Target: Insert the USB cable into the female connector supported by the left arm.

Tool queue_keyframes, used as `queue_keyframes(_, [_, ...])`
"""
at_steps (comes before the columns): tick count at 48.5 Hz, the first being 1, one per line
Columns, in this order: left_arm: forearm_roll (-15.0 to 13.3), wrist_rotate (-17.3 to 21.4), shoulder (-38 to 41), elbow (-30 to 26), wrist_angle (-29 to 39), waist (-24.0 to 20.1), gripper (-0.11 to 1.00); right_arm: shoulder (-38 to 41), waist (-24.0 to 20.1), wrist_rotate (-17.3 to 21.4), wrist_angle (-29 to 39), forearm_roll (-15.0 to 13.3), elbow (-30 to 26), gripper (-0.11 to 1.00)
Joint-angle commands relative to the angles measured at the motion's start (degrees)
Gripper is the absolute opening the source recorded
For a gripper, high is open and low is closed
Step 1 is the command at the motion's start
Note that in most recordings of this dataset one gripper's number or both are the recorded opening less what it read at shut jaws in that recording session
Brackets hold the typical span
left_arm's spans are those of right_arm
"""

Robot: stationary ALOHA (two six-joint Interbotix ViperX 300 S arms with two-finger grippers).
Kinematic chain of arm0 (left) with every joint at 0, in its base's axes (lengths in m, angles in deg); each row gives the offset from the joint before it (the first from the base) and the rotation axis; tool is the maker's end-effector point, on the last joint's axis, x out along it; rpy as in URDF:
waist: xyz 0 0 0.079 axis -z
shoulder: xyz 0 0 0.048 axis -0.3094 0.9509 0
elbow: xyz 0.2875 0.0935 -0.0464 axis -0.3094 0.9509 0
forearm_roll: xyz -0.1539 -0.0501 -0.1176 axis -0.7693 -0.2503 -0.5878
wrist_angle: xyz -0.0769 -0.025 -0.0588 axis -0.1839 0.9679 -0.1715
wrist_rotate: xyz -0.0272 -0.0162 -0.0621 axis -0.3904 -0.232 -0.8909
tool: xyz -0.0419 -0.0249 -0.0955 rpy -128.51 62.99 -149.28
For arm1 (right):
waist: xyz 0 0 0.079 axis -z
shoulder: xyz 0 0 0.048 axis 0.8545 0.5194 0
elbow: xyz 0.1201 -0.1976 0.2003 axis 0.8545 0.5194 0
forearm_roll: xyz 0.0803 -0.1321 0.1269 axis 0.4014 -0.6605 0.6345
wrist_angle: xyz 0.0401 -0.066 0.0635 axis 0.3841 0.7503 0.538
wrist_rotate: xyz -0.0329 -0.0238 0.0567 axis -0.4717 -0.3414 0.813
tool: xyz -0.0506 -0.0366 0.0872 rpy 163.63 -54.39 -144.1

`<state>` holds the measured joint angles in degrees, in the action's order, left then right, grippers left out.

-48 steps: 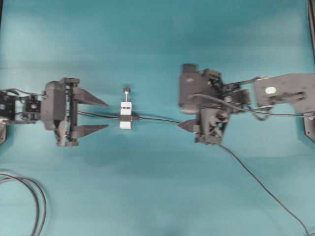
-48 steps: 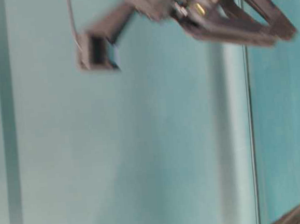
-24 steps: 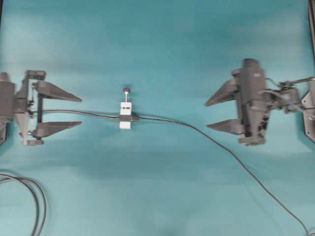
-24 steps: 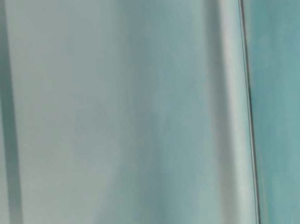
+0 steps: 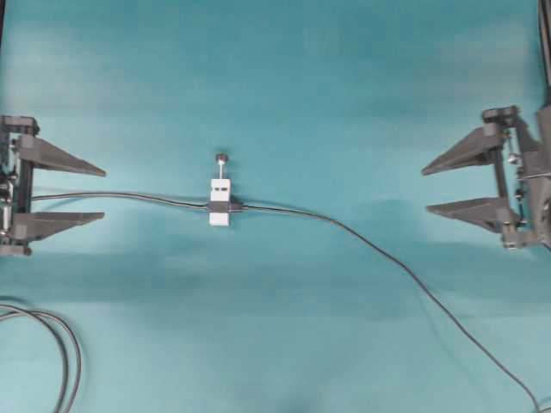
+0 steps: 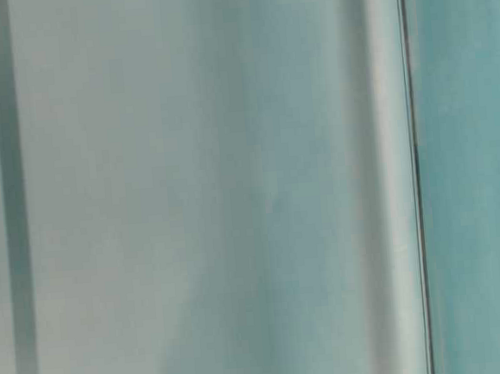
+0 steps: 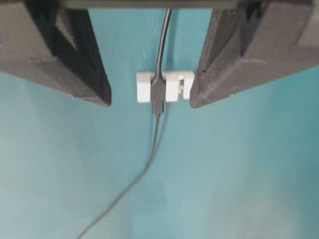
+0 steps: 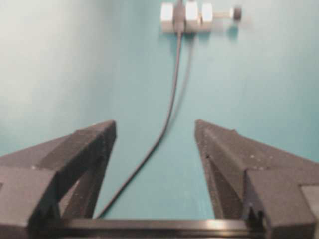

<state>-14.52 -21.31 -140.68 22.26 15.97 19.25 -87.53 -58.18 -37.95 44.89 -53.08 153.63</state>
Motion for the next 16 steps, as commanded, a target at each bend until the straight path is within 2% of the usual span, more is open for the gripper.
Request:
queue_keyframes(1, [-0.1, -0.7, -1.1, -0.8, -0.8, 0.4, 0.72, -2.5, -0.2, -0.2, -1.1, -0.1, 0.5, 0.72])
queue_keyframes(16, [0.2, -0.4, -2.5, 1.8, -11.3, 0.1, 0.72, -5.5, -0.2, -0.5, -0.9, -0.1, 2.1, 0.72])
